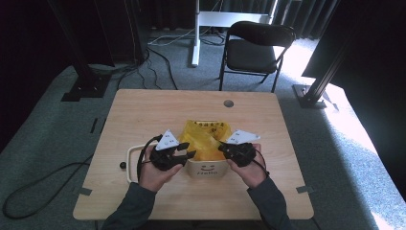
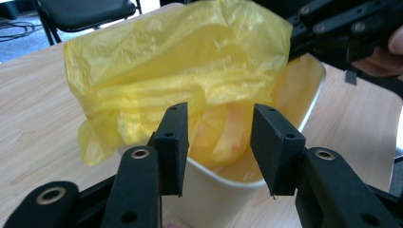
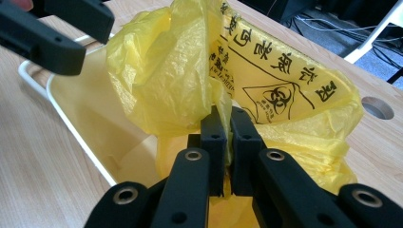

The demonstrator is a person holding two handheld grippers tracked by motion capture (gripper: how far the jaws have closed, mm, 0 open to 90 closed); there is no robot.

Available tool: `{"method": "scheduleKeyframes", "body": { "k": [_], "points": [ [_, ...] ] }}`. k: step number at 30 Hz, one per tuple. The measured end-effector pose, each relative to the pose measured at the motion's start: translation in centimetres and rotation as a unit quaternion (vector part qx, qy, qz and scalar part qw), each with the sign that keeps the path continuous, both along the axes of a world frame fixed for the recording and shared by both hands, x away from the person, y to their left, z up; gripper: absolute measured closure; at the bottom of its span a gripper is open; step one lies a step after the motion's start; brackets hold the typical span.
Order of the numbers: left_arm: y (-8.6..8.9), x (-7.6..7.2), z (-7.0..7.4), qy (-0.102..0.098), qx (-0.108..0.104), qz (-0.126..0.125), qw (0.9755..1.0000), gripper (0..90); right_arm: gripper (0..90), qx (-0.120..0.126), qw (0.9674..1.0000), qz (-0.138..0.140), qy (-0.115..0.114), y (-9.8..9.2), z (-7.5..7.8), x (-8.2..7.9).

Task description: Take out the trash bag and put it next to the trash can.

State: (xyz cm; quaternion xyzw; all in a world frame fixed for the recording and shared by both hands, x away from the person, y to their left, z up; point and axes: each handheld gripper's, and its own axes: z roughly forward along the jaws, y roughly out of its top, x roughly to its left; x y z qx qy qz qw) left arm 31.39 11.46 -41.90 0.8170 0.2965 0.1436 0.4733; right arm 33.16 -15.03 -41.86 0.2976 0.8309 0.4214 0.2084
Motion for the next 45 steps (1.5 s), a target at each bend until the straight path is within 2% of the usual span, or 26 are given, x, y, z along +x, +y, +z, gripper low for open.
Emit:
{"method": "scheduleKeyframes", "body": {
  "k": [9,10,16,28,31,35,41,45],
  "points": [
    [0.8,-1.3,-0.2,0.010,-0.009,-0.009,0.9999,53.2,86.6,0.003,1.0000,0.001,-0.005,-0.2,0.3,-0.2],
    [0.8,-1.5,-0.3,0.010,-0.002,-0.011,0.9999,52.9,86.6,0.003,1.0000,0.002,-0.005,-0.2,0.3,-0.2],
    [0.8,-2.0,-1.3,0.018,0.009,-0.011,0.9998,50.5,86.6,0.003,1.0000,0.002,-0.006,-0.2,0.3,-0.3],
    [0.2,-1.5,-2.1,0.019,0.035,0.005,0.9992,50.0,86.8,0.007,1.0000,0.000,-0.007,-0.3,-0.1,0.3],
    [0.2,-1.0,-2.2,0.023,0.032,0.010,0.9992,50.0,86.8,0.009,0.9999,0.000,-0.010,-0.4,-0.1,0.3],
    [-0.1,-0.5,-2.4,0.030,0.035,0.016,0.9988,50.0,86.8,0.013,0.9998,-0.002,-0.014,-0.5,0.3,0.4],
    [-0.2,-0.3,-3.0,0.038,0.047,0.012,0.9981,49.9,86.8,0.017,0.9996,-0.005,-0.023,-0.7,1.1,0.6],
    [-0.3,-0.3,-3.4,0.043,0.046,0.010,0.9980,49.7,86.9,0.024,0.9993,-0.007,-0.028,-0.8,1.6,0.7]
  ]
}}
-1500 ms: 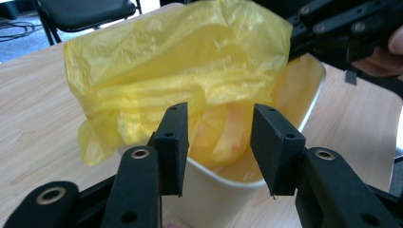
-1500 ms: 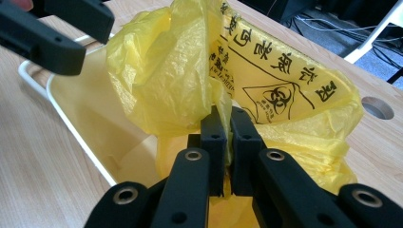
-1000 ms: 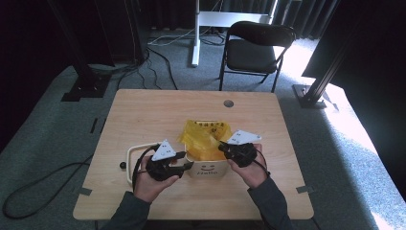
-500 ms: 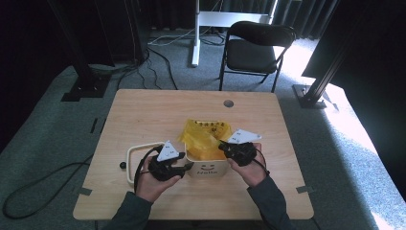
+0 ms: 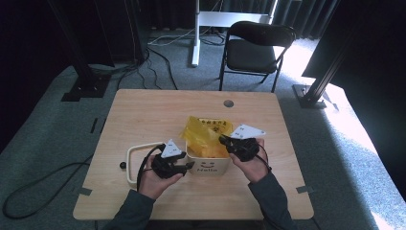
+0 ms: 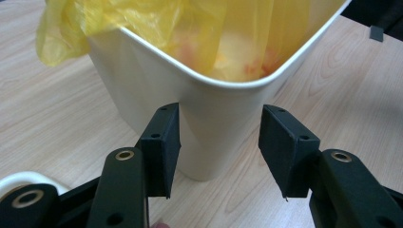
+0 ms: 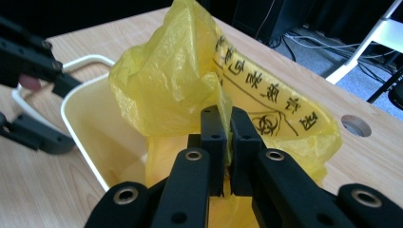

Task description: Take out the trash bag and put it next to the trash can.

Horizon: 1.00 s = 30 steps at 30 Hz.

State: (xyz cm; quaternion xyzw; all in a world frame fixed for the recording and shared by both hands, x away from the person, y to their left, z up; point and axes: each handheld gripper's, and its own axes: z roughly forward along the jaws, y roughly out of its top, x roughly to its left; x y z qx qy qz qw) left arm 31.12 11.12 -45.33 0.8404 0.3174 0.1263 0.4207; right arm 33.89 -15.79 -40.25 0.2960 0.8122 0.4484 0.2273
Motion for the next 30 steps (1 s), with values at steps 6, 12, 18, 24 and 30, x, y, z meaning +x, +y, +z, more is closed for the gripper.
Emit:
{"method": "scheduleKeyframes", "body": {
  "k": [6,12,18,24,30],
  "points": [
    [0.0,-0.1,-0.2,0.001,0.003,-0.003,1.0000,49.6,87.0,0.005,1.0000,-0.002,-0.009,0.2,0.8,0.1],
    [-0.1,-0.1,-0.5,0.006,0.004,-0.007,1.0000,49.5,87.0,0.014,0.9997,-0.004,-0.020,0.2,1.7,0.1],
    [0.0,-0.1,-0.8,0.010,0.006,-0.008,0.9999,49.6,87.1,0.022,0.9993,-0.008,-0.028,0.0,2.5,0.3],
    [0.4,0.1,-1.2,0.018,0.006,0.000,0.9998,49.5,87.1,0.028,0.9990,-0.011,-0.033,-0.2,3.0,0.3],
    [0.7,0.3,-1.7,0.024,0.008,0.005,0.9997,49.5,87.1,0.034,0.9987,-0.014,-0.034,-0.4,3.4,0.5]
  ]
}}
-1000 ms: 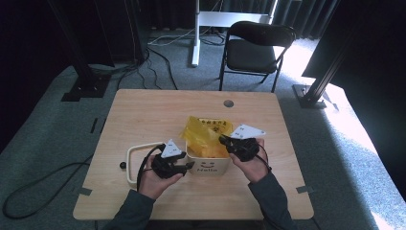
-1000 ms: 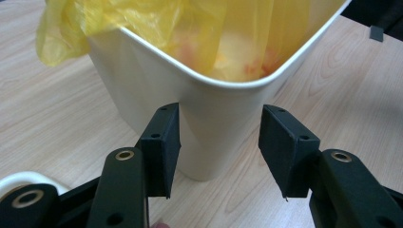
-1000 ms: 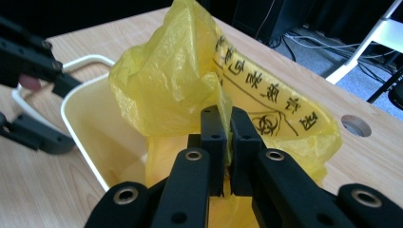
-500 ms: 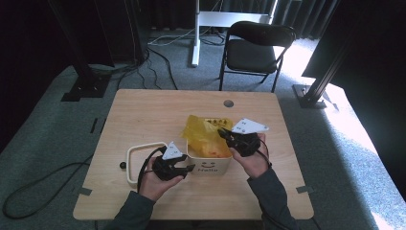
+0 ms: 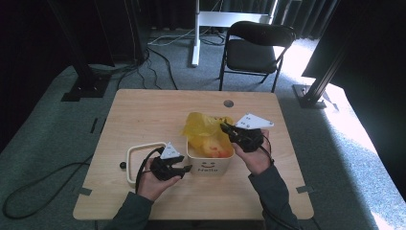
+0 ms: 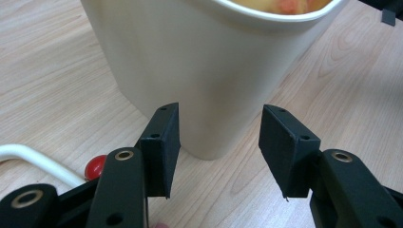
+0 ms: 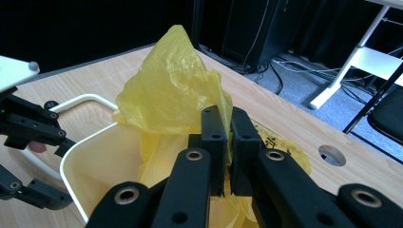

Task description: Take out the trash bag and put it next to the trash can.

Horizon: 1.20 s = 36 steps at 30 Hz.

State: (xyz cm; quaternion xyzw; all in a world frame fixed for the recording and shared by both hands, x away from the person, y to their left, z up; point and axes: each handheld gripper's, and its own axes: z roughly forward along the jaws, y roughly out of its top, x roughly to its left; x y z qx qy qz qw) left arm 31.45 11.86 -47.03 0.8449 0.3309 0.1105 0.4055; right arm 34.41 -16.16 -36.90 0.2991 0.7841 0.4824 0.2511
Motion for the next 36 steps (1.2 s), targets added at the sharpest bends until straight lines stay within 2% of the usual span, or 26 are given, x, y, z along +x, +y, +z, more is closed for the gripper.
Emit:
{"method": "scheduleKeyframes", "body": {
  "k": [10,25,36],
  "points": [
    [0.1,0.3,-0.4,0.008,-0.002,0.004,1.0000,49.1,87.1,0.014,0.9999,-0.003,-0.007,-0.3,1.1,0.0],
    [0.3,0.5,-0.8,0.017,-0.003,0.011,0.9998,49.0,87.2,0.020,0.9997,-0.007,-0.014,-0.8,1.9,0.0],
    [0.4,0.7,-1.1,0.025,-0.002,0.011,0.9996,48.9,87.2,0.040,0.9987,-0.016,-0.026,-1.6,3.0,-0.1]
  ]
}}
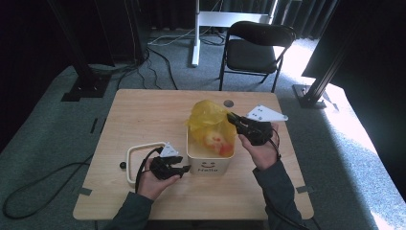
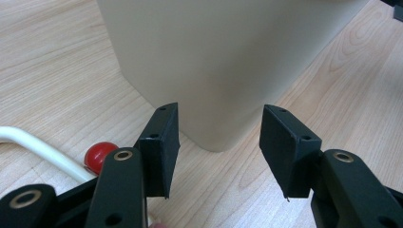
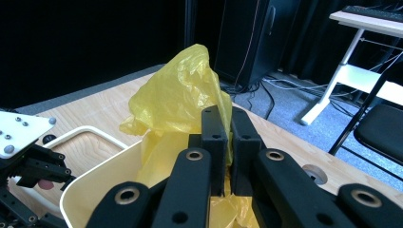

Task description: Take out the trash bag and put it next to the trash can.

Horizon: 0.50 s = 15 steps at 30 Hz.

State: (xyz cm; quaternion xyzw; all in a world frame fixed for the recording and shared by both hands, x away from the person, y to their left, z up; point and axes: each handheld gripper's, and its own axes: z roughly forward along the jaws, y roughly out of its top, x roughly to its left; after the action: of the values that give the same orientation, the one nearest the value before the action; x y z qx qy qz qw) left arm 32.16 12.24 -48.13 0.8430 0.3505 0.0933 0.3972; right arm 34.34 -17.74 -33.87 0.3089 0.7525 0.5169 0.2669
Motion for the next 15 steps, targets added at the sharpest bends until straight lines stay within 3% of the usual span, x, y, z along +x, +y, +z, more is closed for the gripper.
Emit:
{"method": "scheduleKeyframes", "body": {
  "k": [15],
  "points": [
    [0.0,0.1,-0.3,0.006,0.001,0.000,1.0000,48.8,87.2,0.000,0.9999,-0.009,-0.009,-1.0,1.6,0.3]
  ]
}}
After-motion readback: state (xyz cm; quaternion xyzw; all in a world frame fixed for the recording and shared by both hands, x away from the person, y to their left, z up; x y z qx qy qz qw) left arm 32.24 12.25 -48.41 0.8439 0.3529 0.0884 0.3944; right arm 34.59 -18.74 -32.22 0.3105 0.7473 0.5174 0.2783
